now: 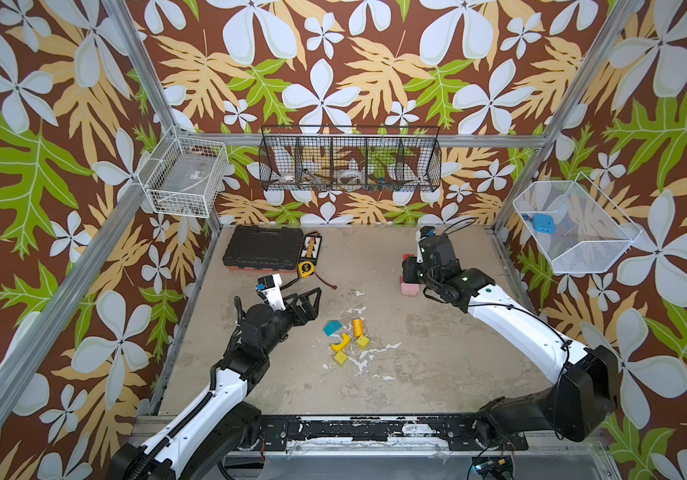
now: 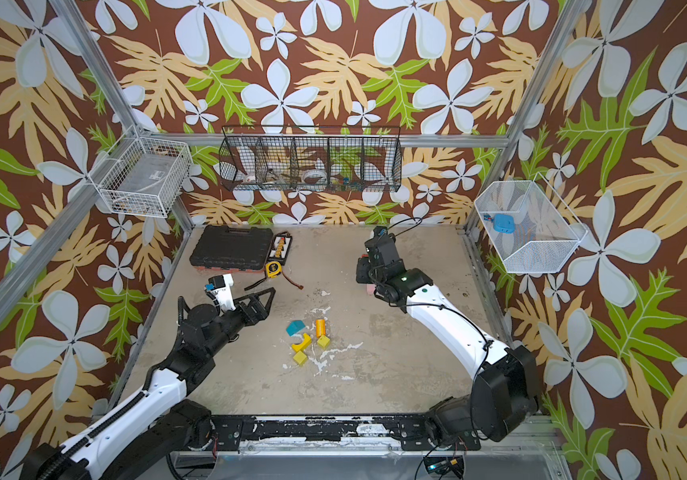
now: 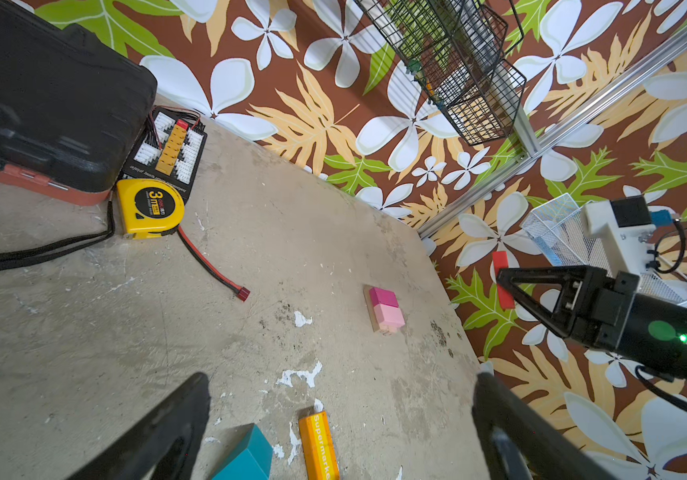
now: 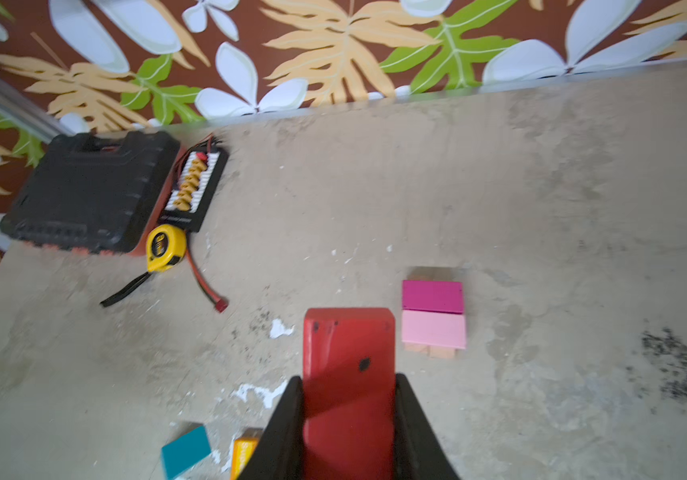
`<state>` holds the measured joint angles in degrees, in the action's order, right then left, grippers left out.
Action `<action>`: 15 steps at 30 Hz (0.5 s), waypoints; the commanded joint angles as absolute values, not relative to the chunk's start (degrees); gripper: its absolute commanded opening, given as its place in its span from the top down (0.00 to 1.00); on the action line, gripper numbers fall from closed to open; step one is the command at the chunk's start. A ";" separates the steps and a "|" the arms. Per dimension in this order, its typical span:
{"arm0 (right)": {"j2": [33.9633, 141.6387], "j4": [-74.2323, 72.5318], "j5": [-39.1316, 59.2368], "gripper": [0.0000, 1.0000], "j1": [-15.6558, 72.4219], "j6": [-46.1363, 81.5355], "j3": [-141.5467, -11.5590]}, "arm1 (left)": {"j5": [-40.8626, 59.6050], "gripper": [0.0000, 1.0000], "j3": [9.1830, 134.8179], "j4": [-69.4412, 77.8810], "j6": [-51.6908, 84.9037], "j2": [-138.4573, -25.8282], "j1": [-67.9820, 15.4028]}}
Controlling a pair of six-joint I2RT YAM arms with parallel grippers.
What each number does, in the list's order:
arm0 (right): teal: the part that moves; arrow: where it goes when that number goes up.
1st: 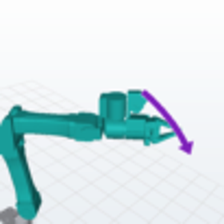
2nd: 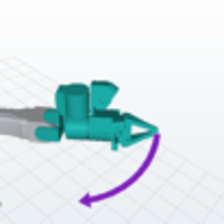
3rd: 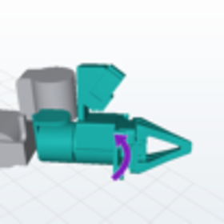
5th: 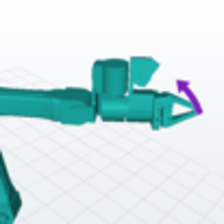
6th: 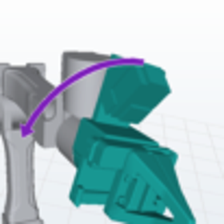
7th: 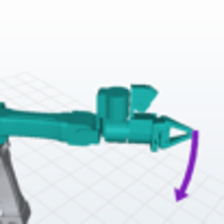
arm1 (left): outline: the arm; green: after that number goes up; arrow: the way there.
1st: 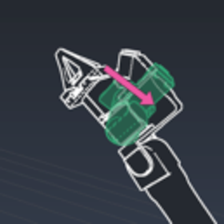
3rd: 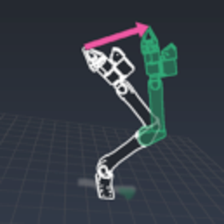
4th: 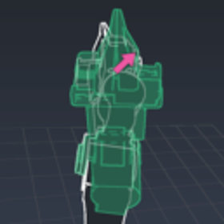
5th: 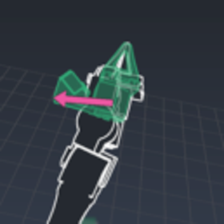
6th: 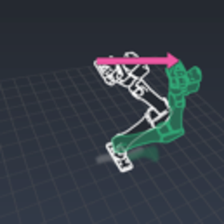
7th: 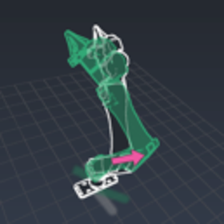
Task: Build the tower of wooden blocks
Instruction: 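Carry the red block with the right gripper toward the pink-topped tower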
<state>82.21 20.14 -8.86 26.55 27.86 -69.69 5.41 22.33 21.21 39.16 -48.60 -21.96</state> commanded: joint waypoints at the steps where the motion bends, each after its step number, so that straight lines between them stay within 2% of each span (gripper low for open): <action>1: 82.92 18.46 -11.98 0.96 22.10 27.36 -68.43 | 4.80 0.01 22.61 21.53 39.55 -48.80 -21.89; 8: 87.84 17.71 -0.15 0.99 11.82 27.58 -64.72 | 4.83 0.01 22.94 21.14 39.54 -48.94 -21.86; 15: 98.90 23.25 0.24 1.00 11.43 23.76 -70.89 | 4.12 0.01 22.94 20.48 39.29 -47.91 -21.84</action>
<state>96.75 20.45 -0.78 11.42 26.00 -69.60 4.93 22.50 21.08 39.16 -48.31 -21.96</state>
